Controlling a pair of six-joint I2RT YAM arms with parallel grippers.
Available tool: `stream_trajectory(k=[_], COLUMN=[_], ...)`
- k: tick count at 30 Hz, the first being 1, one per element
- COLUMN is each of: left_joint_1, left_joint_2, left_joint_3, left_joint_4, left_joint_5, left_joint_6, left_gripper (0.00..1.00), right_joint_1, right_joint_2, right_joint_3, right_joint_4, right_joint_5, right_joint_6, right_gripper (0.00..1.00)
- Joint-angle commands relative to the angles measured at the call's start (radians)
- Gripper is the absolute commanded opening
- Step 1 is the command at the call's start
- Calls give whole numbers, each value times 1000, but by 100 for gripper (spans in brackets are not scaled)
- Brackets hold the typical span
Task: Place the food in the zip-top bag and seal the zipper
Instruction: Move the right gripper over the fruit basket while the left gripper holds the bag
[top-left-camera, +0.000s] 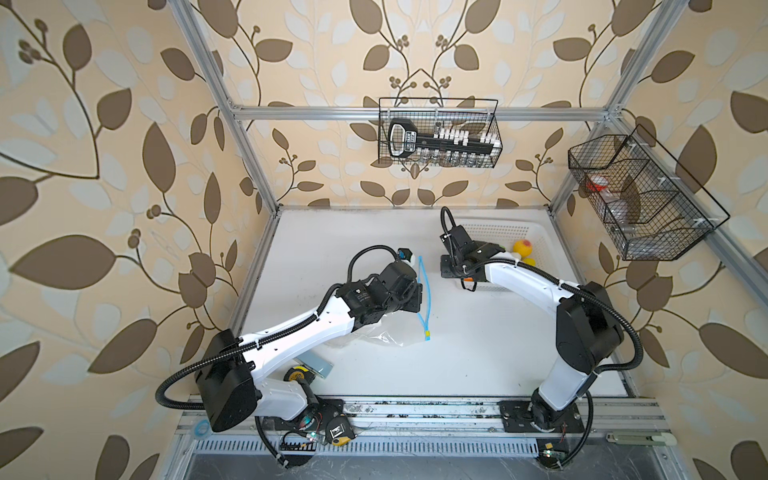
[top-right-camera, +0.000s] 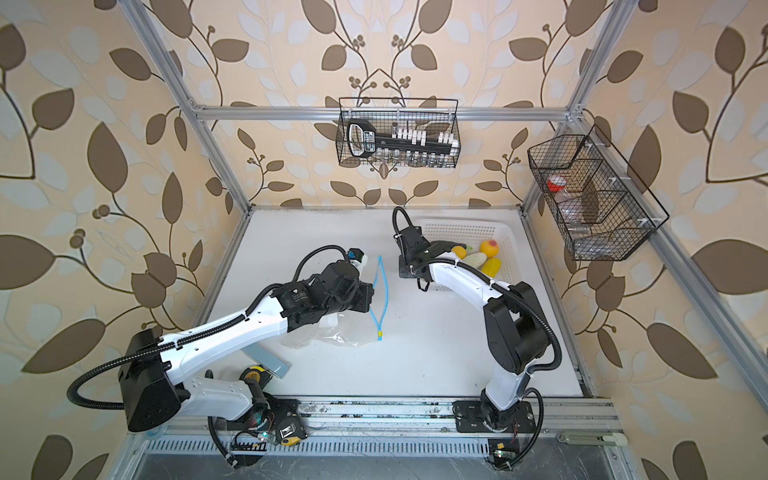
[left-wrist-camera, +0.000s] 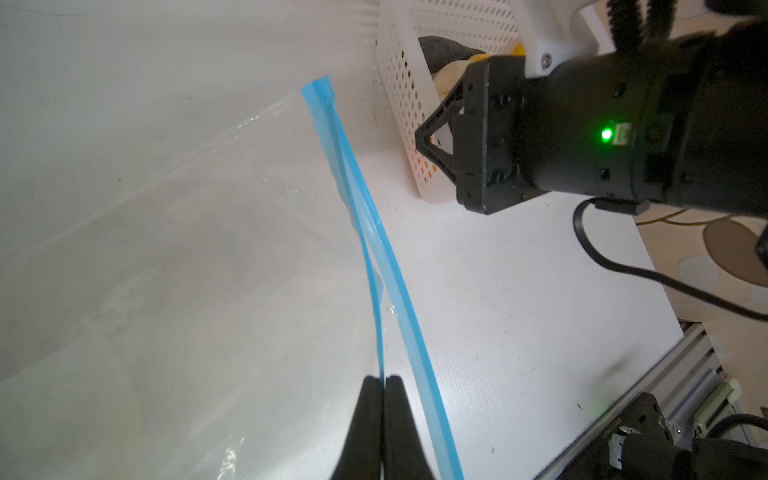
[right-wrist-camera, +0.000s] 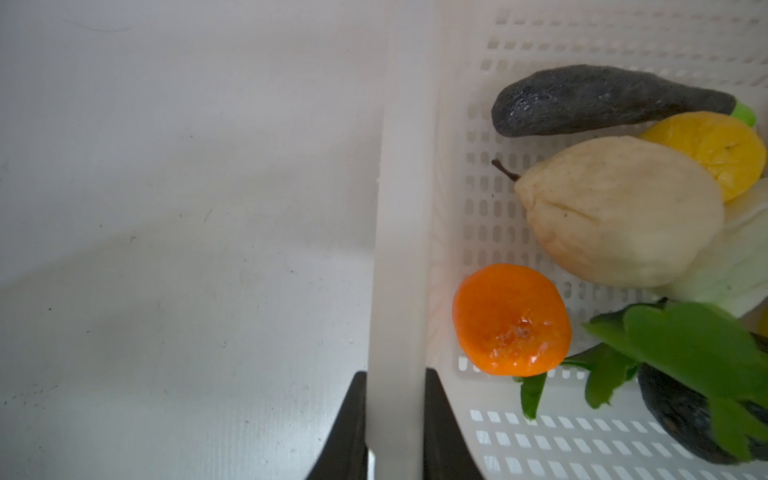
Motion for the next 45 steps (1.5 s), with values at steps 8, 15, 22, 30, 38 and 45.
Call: stream_trajectory(k=[8, 15, 22, 30, 38, 45], left_joint_1=[6, 6, 6, 6, 6, 6], left_joint_2=[-33, -31, -26, -24, -13, 1], left_joint_3=[-11, -11, -10, -9, 3, 21], left_joint_4=[27, 28, 28, 30, 33, 36], left_joint_5=[17, 17, 20, 22, 49, 78], left_joint_6=[-1, 1, 0, 0, -5, -12], left_gripper=[0, 0, 0, 0, 0, 0], right_joint_1=[63, 95, 105, 103, 82, -41], right_joint_2=[-54, -54, -65, -100, -167, -270], right_joint_3=[-97, -132, -131, -98, -69, -119], right_joint_4=[45, 76, 73, 42, 2, -6], right_joint_5=[-29, -41, -27, -8, 10, 24], right_joint_6=[101, 100, 89, 72, 47, 17], right_gripper=[9, 9, 18, 34, 38, 39])
